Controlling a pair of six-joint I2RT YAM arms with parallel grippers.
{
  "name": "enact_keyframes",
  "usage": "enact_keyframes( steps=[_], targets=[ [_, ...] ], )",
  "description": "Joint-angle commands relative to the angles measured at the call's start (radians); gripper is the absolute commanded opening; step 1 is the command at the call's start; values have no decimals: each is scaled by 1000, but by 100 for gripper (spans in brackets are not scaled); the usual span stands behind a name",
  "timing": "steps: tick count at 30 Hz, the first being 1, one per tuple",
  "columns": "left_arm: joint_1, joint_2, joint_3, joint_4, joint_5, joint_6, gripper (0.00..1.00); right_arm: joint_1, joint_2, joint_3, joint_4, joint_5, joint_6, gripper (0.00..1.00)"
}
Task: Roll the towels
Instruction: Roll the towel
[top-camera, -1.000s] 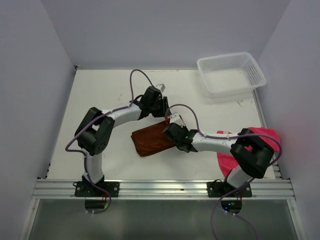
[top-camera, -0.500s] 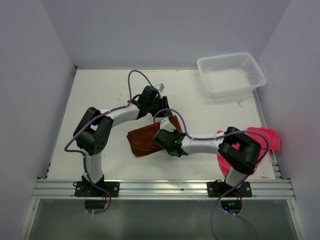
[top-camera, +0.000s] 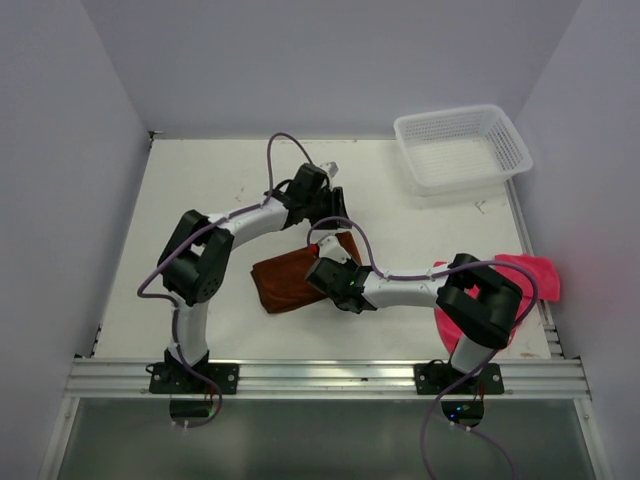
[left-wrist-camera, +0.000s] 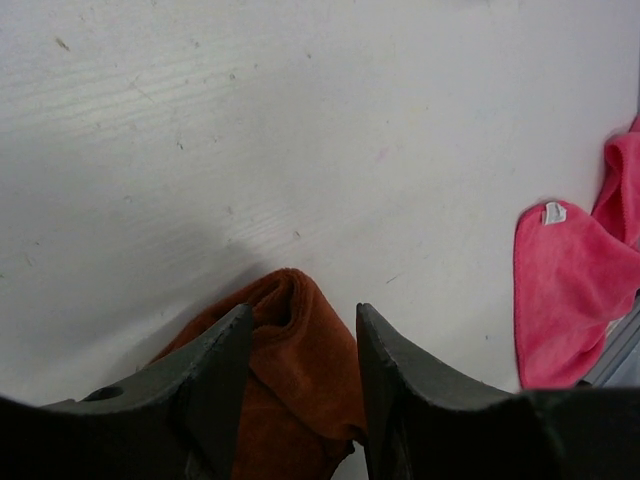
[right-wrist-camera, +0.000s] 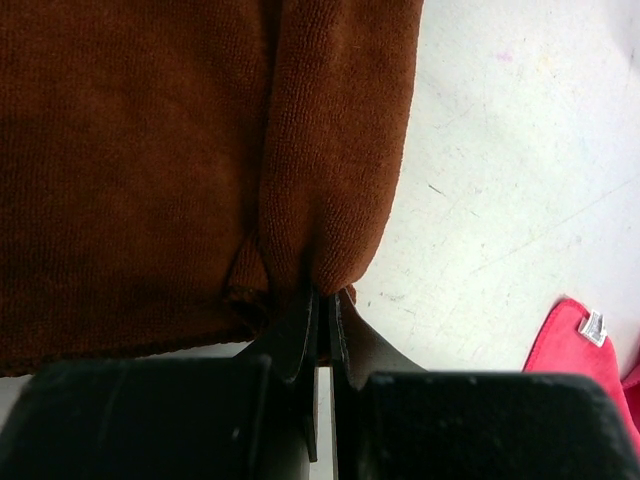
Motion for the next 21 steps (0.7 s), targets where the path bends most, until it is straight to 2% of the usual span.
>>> enact_keyframes(
  steps=[1, 9, 21],
  targets=[
    [-26, 29, 71, -113, -57, 47, 50, 4, -3, -5, 42, -18, 29, 0],
    [-47, 69, 126, -212, -161, 95, 50, 3, 10, -10, 52, -30, 38, 0],
    [-54, 213, 134, -184, -218, 113, 47, 3, 21, -5, 72, -48, 31, 0]
  ],
)
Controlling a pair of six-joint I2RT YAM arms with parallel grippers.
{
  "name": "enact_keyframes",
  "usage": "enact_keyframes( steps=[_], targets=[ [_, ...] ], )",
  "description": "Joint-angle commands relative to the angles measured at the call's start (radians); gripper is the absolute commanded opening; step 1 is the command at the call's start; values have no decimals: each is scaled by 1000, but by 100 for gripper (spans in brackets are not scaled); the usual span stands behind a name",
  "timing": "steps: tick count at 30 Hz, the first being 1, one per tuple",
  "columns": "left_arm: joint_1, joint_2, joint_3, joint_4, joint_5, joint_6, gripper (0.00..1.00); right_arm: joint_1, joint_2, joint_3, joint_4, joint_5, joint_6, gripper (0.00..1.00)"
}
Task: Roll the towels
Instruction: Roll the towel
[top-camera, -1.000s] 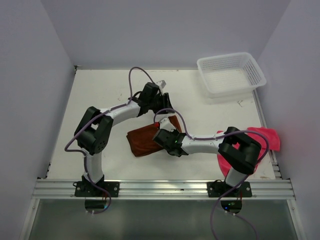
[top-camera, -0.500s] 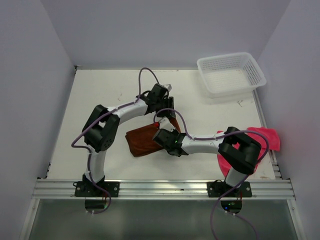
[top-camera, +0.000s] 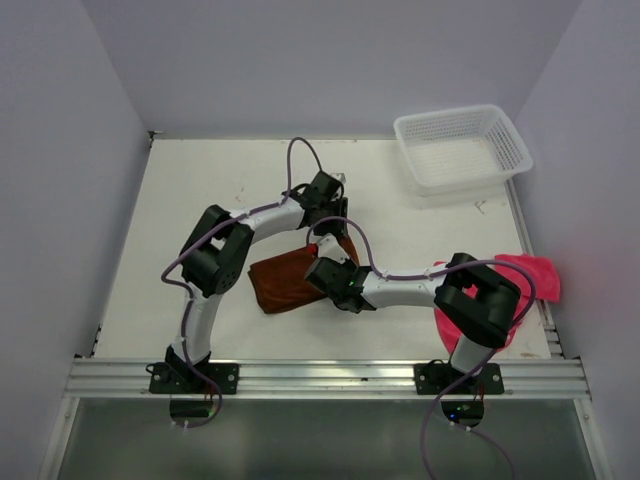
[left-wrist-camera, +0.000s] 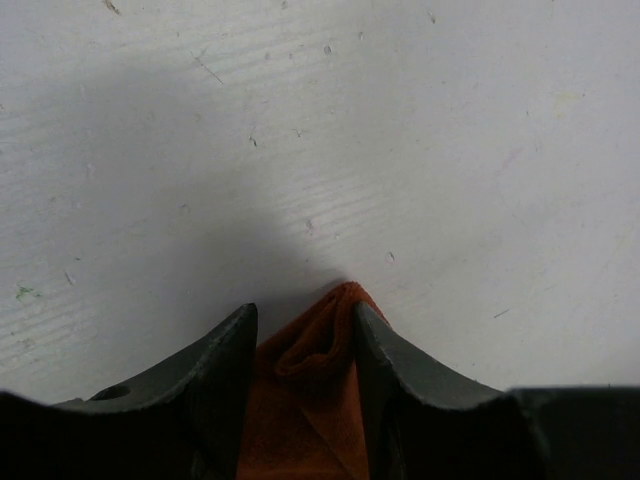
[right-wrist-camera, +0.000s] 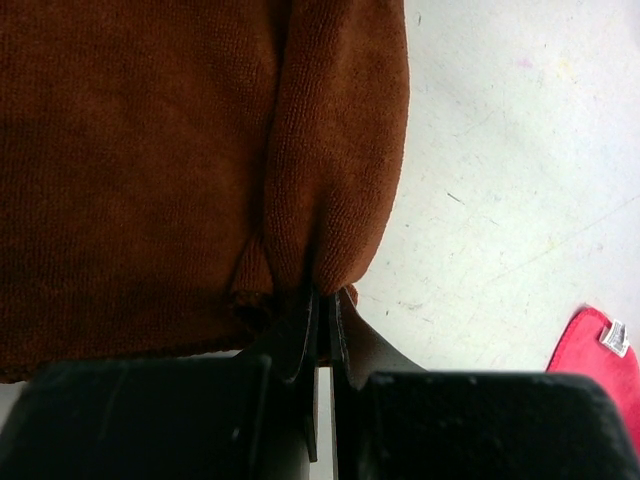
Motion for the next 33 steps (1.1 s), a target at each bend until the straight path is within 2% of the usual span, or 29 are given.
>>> enact_keyframes(
  steps=[1, 4, 8, 9, 12, 16, 22, 27, 33],
  targets=[
    [-6, 61, 2, -18, -57, 34, 46, 4, 9, -4, 44, -25, 22, 0],
    [-6, 67, 2, -24, -65, 39, 41, 4, 11, -4, 45, -30, 19, 0],
    [-7, 53, -7, -26, -65, 40, 24, 4, 8, -5, 45, -25, 16, 0],
    [-6, 47, -12, -24, -65, 40, 13, 4, 8, -5, 42, -18, 14, 0],
    [-6, 31, -29, -15, -65, 37, 0, 5, 0, -1, 25, 10, 19, 0],
    [-4, -19, -107, 103, -36, 19, 0, 10, -3, 11, -15, 100, 19, 0],
    [47, -107, -242, 298, 85, -46, 0, 51, 51, 56, -50, 199, -30, 0],
    [80, -145, -245, 281, 81, -23, 5, 100, 146, 119, -96, 263, -32, 0],
    [113, -191, -265, 278, 79, 12, 4, 137, 230, 174, -142, 280, -30, 0]
  ],
)
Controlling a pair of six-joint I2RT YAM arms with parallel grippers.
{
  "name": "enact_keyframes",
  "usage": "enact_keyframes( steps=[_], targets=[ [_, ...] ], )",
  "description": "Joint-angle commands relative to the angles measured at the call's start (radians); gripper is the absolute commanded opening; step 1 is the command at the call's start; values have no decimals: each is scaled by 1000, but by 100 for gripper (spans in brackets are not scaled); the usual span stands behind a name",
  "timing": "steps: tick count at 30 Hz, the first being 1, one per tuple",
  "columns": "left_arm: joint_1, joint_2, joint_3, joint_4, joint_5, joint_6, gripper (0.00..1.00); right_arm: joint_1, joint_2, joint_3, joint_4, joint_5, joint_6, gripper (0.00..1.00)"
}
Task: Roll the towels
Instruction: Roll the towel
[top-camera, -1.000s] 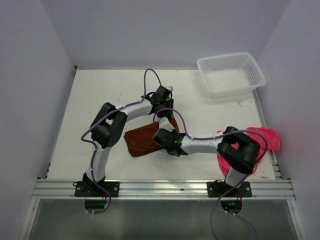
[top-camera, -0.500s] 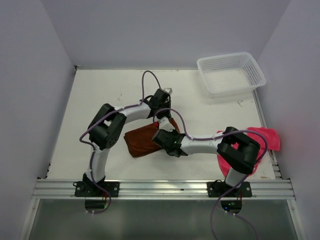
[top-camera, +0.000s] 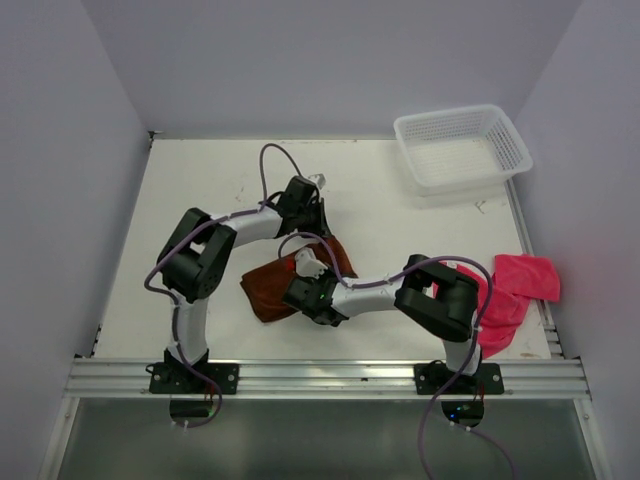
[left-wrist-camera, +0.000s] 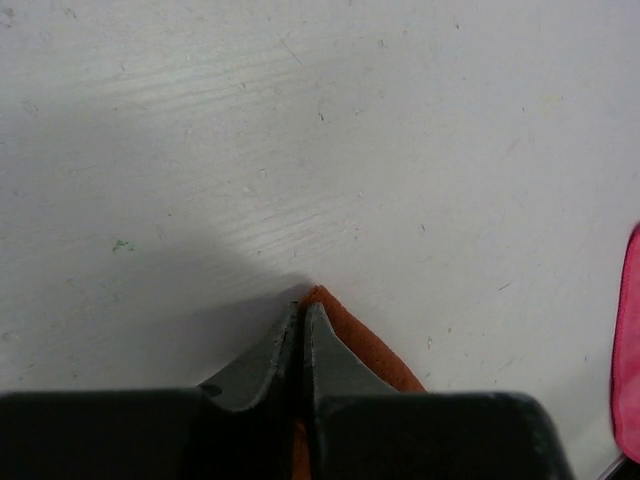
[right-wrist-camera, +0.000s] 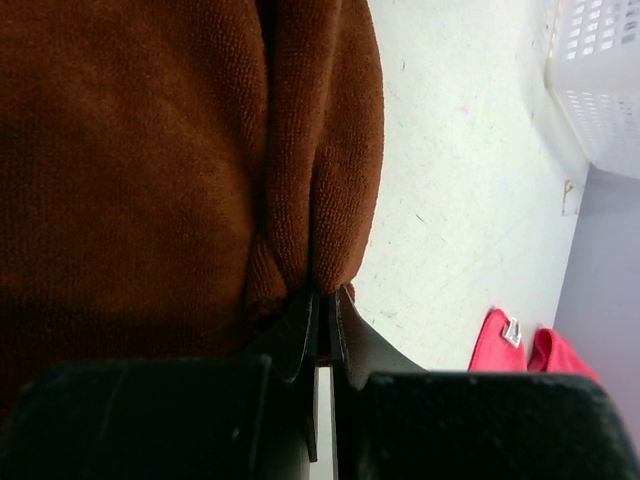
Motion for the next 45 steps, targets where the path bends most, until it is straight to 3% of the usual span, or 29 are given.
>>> enact_keyframes(
  steps=[1, 8, 11, 18, 30, 36, 38, 39, 41, 45],
  targets=[
    [31, -72, -10, 24, -22, 47, 7, 19, 39, 40, -55, 27, 16, 0],
    [46, -153, -16, -5, -70, 90, 42, 24, 62, 51, -72, 8, 23, 0],
    [49, -204, -10, -23, -102, 134, 50, 24, 58, 48, -66, 3, 25, 0],
    [20, -207, -11, -52, 19, 200, 56, 24, 25, 28, -41, -28, 32, 0],
    [-73, -6, 35, -177, 7, 211, 56, 22, 2, 3, -4, -74, 55, 0],
    [-78, 31, 56, -226, -77, 219, 49, 22, -8, -3, -1, -77, 60, 0],
    [-79, 38, 58, -246, -97, 225, 33, 22, -16, -4, -1, -74, 60, 0],
    [-80, 45, 55, -249, -105, 225, 16, 21, -19, -4, -3, -74, 60, 0],
    [-80, 46, 37, -246, -125, 223, 1, 19, -37, -9, -6, -75, 72, 4],
    [-80, 6, -49, -174, -156, 196, 0, 2, -129, -39, 5, -112, 100, 18]
  ],
)
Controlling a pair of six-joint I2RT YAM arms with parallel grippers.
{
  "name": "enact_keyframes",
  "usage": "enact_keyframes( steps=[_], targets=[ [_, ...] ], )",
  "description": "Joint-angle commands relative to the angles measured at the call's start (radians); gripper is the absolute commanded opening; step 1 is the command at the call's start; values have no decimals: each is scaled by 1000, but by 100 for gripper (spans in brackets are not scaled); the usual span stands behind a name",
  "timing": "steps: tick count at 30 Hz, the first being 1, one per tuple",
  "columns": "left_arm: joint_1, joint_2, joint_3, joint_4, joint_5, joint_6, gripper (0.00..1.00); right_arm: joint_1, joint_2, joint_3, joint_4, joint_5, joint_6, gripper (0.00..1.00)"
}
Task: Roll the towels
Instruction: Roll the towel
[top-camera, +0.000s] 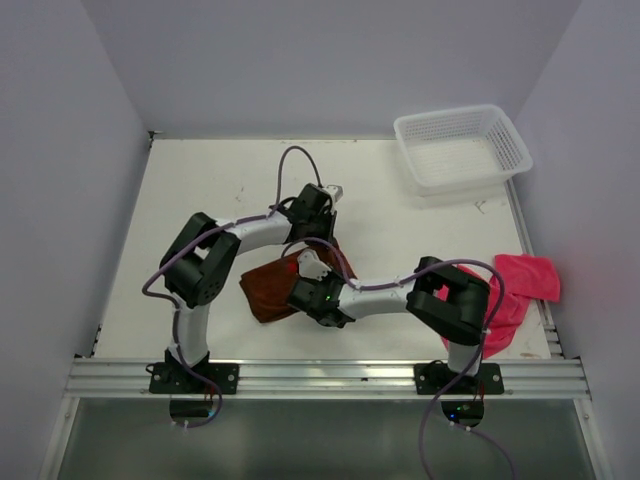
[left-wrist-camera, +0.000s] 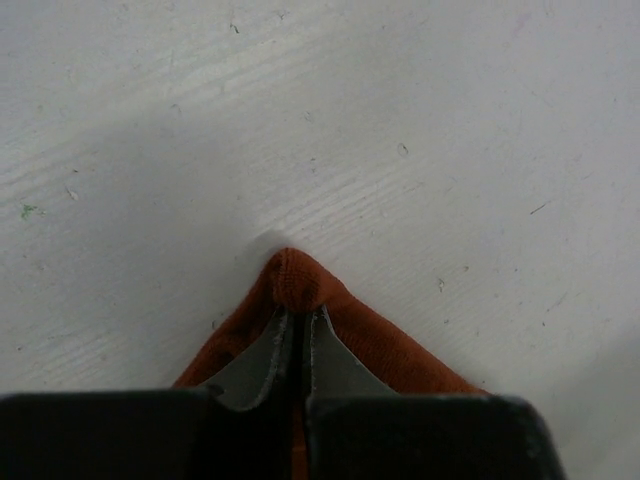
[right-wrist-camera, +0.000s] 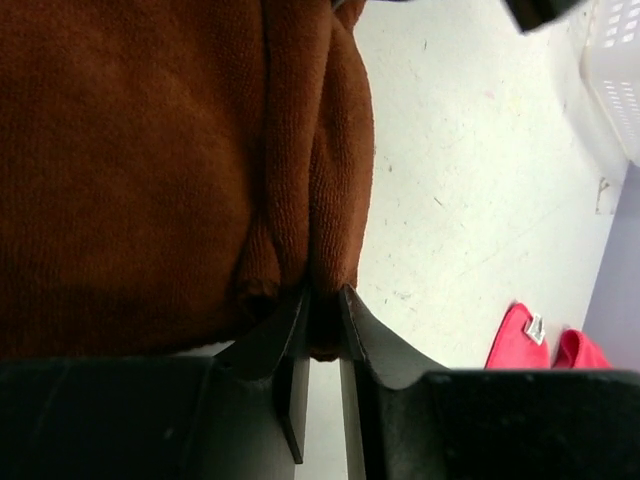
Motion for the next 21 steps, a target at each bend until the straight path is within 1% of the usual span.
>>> enact_keyframes(
  steps=[1, 3, 4, 6, 7, 8, 10, 11, 14, 15, 16, 17, 18, 19, 20, 21],
  targets=[
    [1, 1, -138, 2, -106, -7, 0, -13, -127, -33, 30, -83, 76, 20],
    [-1, -48, -192, 88, -119, -30, 0, -27, -201, -59, 42, -129, 82, 28],
    [1, -64, -242, 151, -121, -39, 0, -30, -224, -75, 53, -146, 82, 36],
    [1, -108, -289, 209, -133, -56, 0, -44, -291, -89, 60, -199, 95, 44],
    [1, -122, -328, 225, -136, -74, 0, -50, -313, -96, 65, -218, 100, 47],
    [2, -131, -349, 310, -138, -82, 0, -55, -333, -106, 66, -239, 109, 50],
    [1, -156, -393, 358, -136, -105, 0, -67, -392, -117, 76, -288, 112, 53],
    [1, -161, -404, 395, -138, -111, 0, -73, -413, -131, 79, -304, 120, 56],
    [1, -181, -448, 453, -138, -130, 0, -118, -521, -175, 114, -419, 143, 59],
    [1, -191, -462, 462, -138, -136, 0, -168, -550, -191, 129, -465, 154, 59],
    [1, -197, -471, 481, -139, -139, 0, -203, -607, -229, 173, -590, 169, 59],
    [1, -205, -479, 492, -167, -140, 0, -242, -627, -250, 200, -650, 204, 59],
    [1, -220, -500, 504, -172, -145, 0, -316, -644, -272, 227, -707, 223, 58],
    [1, -228, -508, 527, -172, -147, 0, -351, -658, -301, 284, -768, 237, 57],
    [1, -234, -514, 535, -176, -148, 0, -384, -658, -310, 306, -874, 266, 56],
    [1, -246, -531, 547, -178, -151, 0, -439, -646, -316, 324, -929, 279, 55]
  ],
)
